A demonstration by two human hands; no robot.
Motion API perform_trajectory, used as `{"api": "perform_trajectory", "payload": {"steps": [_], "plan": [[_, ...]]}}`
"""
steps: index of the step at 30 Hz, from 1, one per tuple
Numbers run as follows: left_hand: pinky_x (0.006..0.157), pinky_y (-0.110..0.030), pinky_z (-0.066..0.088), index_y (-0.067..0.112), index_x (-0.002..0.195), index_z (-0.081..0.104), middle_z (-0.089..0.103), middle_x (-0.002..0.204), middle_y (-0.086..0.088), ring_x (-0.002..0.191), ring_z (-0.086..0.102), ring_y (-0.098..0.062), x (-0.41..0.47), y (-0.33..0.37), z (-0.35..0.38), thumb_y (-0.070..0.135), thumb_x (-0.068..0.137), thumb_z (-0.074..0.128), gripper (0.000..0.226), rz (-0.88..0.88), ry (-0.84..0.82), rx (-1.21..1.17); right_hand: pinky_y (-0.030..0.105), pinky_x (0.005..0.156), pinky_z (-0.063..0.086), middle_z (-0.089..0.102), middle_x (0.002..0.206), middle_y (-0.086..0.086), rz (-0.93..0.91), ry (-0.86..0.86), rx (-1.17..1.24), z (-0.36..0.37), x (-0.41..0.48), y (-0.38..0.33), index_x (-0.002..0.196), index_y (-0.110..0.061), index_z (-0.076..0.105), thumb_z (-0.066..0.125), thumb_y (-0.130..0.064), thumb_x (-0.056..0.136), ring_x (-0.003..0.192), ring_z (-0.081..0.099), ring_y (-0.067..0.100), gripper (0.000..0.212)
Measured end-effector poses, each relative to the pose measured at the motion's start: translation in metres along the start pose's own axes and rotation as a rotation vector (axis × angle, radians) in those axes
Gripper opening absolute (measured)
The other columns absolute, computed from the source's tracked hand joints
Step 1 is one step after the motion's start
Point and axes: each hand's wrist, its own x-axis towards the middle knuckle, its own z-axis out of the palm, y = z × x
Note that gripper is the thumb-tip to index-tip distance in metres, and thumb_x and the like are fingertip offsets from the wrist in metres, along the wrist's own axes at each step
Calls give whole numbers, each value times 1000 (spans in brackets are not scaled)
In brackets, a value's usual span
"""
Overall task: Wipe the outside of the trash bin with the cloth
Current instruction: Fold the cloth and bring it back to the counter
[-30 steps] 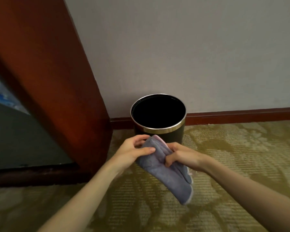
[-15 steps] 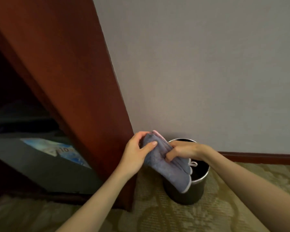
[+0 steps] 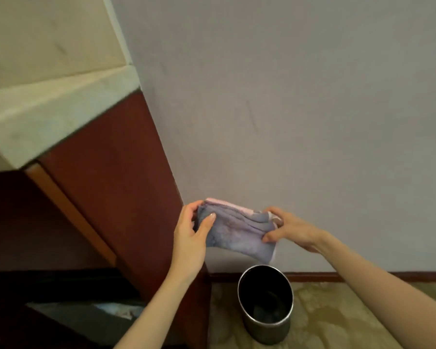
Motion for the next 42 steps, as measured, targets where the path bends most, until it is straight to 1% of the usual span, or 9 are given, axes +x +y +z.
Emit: {"api": "perform_trajectory", "payload": {"steps": [5,9,11,15,18,27,31,35,42], "plan": [[90,-26,45,11,118,49,59,113,-3,104,56,-14,30,81,-13,20,94,52,25,62,33,176,33,73,50,64,97,13,-18,230,321,-13,-26,-89,116,0,52,61,13,71,89,61,22,48],[83,0,34,13,118,44,51,111,1,100,50,-5,45,141,-11,19,97,46,22,116,56,207,19,61,46,61,94,8,-65,483,264,-9,-44,-149,125,-5,43,59,-3,73,79,57,12,55],[80,4,31,12,118,44,50,110,2,96,48,-1,52,168,-11,19,97,46,23,154,83,217,11,58,44,57,93,4,-161,555,179,-10,-54,-174,130,-9,37,56,-4,81,77,54,7,53],[77,-4,33,10,119,46,51,110,4,98,50,-8,68,208,-12,23,97,46,26,117,146,244,18,63,42,48,75,-2,-381,641,-18,-24,-78,-217,134,-18,29,51,-2,86,66,50,6,55],[80,-16,36,10,116,49,54,108,3,96,51,-10,75,230,-12,26,97,46,25,106,181,259,11,59,38,41,70,-6,-519,704,-176,-35,-93,-243,132,-22,30,53,-4,84,62,47,5,56],[87,-35,49,12,113,53,62,111,-7,98,56,-18,89,264,-43,29,95,47,25,127,261,343,6,55,35,50,74,-14,-625,609,-256,-32,-103,-291,125,-27,36,53,-11,85,68,52,5,47],[78,-27,40,8,111,55,63,108,-12,93,55,-19,113,265,-80,22,95,48,23,148,273,405,8,51,35,44,65,-11,-660,592,-233,-8,-75,-312,124,-27,37,54,-12,86,57,49,3,45],[78,-32,43,4,106,58,66,105,-16,96,60,-28,152,254,-128,17,95,49,19,150,268,432,10,51,36,43,63,-6,-686,543,-194,22,-28,-337,117,-32,37,56,-13,86,53,48,-4,41],[85,-38,44,3,107,59,67,107,-18,100,60,-30,229,213,-227,16,95,49,21,88,166,438,29,62,47,53,75,8,-549,372,-70,82,62,-389,122,-28,31,63,-16,85,69,57,16,51]]}}
